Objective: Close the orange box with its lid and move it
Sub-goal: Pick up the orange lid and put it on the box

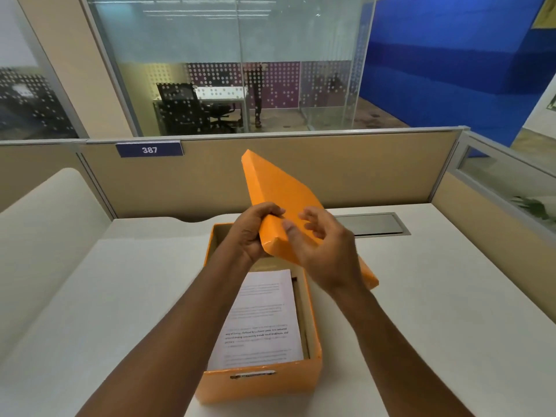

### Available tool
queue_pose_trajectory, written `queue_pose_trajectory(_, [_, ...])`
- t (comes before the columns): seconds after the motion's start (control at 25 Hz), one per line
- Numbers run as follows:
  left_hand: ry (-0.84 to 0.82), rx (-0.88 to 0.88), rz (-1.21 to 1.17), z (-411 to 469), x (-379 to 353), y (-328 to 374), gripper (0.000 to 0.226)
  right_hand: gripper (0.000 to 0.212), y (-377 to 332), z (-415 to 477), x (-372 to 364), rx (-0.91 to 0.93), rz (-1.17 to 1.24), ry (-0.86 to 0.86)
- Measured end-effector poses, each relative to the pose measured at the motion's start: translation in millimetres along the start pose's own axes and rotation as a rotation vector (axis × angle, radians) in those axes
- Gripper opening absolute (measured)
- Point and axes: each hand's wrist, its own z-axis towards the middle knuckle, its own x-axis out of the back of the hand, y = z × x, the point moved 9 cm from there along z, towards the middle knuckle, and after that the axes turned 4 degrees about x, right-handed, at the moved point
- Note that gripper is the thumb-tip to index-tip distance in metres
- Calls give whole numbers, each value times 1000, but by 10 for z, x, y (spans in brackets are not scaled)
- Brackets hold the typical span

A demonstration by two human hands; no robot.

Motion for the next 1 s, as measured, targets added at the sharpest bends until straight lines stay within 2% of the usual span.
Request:
queue_pose_trajectory(0.08, [32,3,-28,-47,291,54,49,54,259,113,148,-123,-92,121])
queue_pose_trajectory(0.12, [33,-5,-40,-80,401,82,61,56,438,156,197,-213,-195,125])
queue_pose_trajectory(0.2, [-23,-33,-62,-144,532,141,68,66,828,186,202,-435,-327,16])
queue_pose_trajectory(0.28, [-67,-82,-66,-217,628,213,73,72,1093,129,120,-649,-228,-132])
queue_pose_trajectory(0.36, [-78,-120,-41,-255,727,296,81,70,1107,72,-26,-759,-14,-258])
queue_pose_trajectory(0.44, [-49,-118,-26,-307,831,343,75,62,1037,62,-131,-745,68,-319])
queue_pose_trajectory(0.52, [65,-101,51,-374,992,350,61,59,1026,55,-168,-699,59,-266])
queue_pose_trajectory(0.64, [299,-207,302,-552,1273,364,38,61,1038,-21,-249,-636,4,-204])
queue_pose_trajectory(0.76, [392,-264,350,-711,1488,199,13,61,1087,-180,-386,-616,-44,-218])
queue_pose_trajectory(0.88, [437,-178,401,-706,1678,-132,16,64,1176,-345,-490,-622,-134,-237])
queue_pose_trajectory(1.0, [481,-61,415,-677,1798,-414,40,67,1249,-468,-568,-662,-177,-255])
